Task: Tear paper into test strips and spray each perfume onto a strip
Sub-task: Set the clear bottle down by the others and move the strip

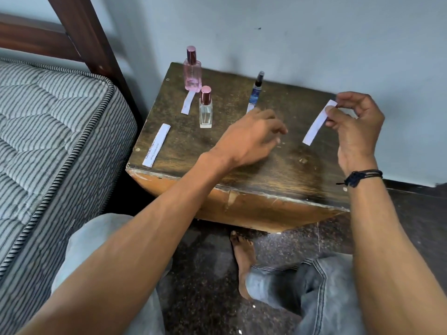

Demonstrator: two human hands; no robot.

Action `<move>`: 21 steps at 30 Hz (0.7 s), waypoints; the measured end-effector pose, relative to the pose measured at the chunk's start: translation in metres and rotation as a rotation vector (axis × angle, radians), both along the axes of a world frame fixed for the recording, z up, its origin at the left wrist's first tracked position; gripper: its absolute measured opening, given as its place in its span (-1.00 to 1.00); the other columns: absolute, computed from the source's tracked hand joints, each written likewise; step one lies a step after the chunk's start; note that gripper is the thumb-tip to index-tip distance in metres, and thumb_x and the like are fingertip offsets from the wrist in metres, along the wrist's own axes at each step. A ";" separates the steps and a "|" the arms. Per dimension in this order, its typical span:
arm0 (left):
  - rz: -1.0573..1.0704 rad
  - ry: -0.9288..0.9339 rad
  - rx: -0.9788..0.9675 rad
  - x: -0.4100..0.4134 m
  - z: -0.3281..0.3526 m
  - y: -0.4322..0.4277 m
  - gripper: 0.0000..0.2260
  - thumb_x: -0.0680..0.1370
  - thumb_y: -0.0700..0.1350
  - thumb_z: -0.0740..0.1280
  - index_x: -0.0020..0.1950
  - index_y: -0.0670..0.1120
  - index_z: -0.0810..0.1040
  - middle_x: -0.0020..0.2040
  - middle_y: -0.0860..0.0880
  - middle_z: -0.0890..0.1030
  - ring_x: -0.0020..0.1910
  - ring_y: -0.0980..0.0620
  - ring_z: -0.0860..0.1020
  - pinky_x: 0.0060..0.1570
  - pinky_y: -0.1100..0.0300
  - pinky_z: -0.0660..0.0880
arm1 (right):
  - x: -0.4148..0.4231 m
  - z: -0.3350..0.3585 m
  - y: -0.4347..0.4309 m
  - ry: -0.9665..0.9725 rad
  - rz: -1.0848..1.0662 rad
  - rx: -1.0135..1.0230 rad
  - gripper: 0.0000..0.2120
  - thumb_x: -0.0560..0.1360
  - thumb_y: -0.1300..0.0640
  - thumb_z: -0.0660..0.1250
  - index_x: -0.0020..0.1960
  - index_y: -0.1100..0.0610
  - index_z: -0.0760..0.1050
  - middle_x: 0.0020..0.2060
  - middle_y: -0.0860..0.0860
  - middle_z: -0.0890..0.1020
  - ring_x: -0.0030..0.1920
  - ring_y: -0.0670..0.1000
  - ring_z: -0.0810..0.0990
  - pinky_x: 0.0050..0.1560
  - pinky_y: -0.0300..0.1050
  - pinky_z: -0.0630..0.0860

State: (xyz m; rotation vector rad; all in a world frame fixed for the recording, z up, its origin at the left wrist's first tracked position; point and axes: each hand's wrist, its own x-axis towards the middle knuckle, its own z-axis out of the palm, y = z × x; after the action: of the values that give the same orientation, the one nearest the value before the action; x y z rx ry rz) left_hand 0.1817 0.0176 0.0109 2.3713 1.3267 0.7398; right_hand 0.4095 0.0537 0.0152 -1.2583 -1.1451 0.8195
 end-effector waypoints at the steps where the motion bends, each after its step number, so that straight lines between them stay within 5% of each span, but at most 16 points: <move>1: -0.018 0.026 -0.032 0.006 -0.005 -0.001 -0.77 0.60 -0.08 0.33 0.24 -0.03 0.62 0.16 -0.01 0.58 0.18 -0.02 0.46 0.24 0.05 0.41 | 0.005 -0.002 0.000 -0.009 0.015 -0.025 -0.73 0.41 0.35 0.52 0.00 0.05 0.63 -0.16 -0.10 0.67 -0.10 -0.01 0.67 -0.21 -0.18 0.59; 7: -0.124 0.139 -0.096 0.033 -0.026 -0.003 -0.66 0.60 0.03 0.33 0.37 0.03 0.54 0.26 0.01 0.52 0.29 -0.05 0.38 0.34 0.02 0.34 | 0.021 -0.023 0.012 -0.185 0.109 -0.205 -0.70 0.42 0.35 0.52 0.03 0.02 0.64 -0.20 -0.09 0.68 -0.15 -0.13 0.67 -0.24 -0.26 0.56; 21: -0.099 0.143 -0.094 0.055 -0.041 0.005 -0.65 0.59 0.23 0.26 0.35 0.20 0.52 0.30 0.10 0.45 0.37 -0.03 0.27 0.26 -0.06 0.26 | 0.018 -0.047 0.030 -0.369 -0.030 -0.136 -0.79 0.45 0.25 0.55 0.05 0.08 0.63 -0.12 -0.06 0.70 -0.10 -0.17 0.66 -0.04 -0.39 0.52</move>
State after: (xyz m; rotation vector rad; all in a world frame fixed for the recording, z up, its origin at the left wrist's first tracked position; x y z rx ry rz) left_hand 0.2363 0.0225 -0.0302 2.4326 1.2587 0.4767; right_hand 0.4276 0.0838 -0.0315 -1.5820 -1.3756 0.6665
